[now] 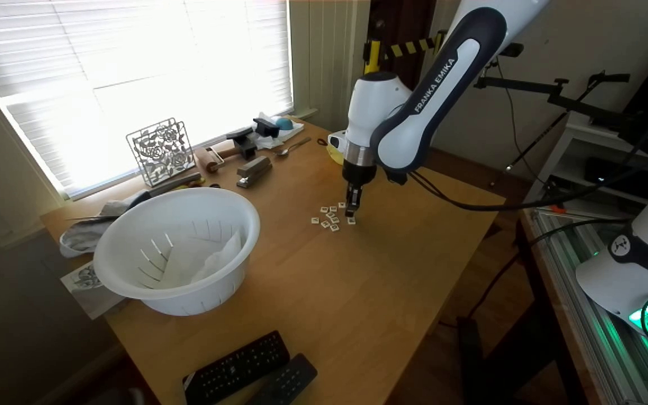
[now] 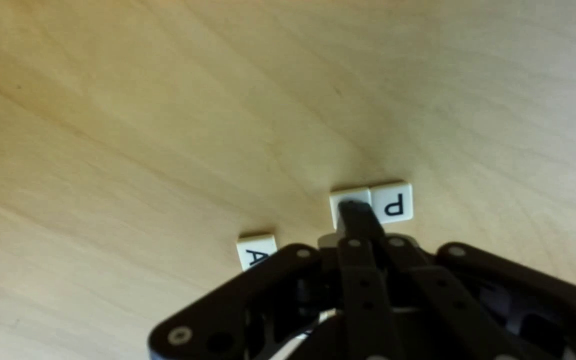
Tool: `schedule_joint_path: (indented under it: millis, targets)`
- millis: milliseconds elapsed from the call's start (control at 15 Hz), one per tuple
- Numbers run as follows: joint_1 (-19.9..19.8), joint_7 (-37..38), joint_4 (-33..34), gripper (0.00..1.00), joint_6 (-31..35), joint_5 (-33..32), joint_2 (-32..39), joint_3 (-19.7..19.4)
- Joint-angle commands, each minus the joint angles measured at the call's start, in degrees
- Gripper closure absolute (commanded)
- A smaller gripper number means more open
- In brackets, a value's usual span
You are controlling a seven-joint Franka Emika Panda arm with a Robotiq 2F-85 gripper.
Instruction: Align the blocks on the table
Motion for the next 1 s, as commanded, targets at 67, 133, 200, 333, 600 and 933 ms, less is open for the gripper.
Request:
schedule_joint_path:
  millis: [67,133,200,333,600,933]
  targets:
    - [-0.78,-0.05,-1.37,1.00,0.71,0.52,-1.40,1.54]
    - [-0.74,-0.02,-1.38,1.00,0.73,0.46,-1.43,1.54]
    - [-0.73,0.03,-1.41,1.00,0.77,0.45,-1.50,1.53]
    - [-0.71,0.03,-1.39,1.00,0.95,0.42,-1.77,1.51]
    - [-0.50,0.16,-0.23,1.00,1.84,-0.03,-1.88,0.99]
    - [-0.57,0.06,2.20,1.00,2.62,-0.65,-0.42,0.15]
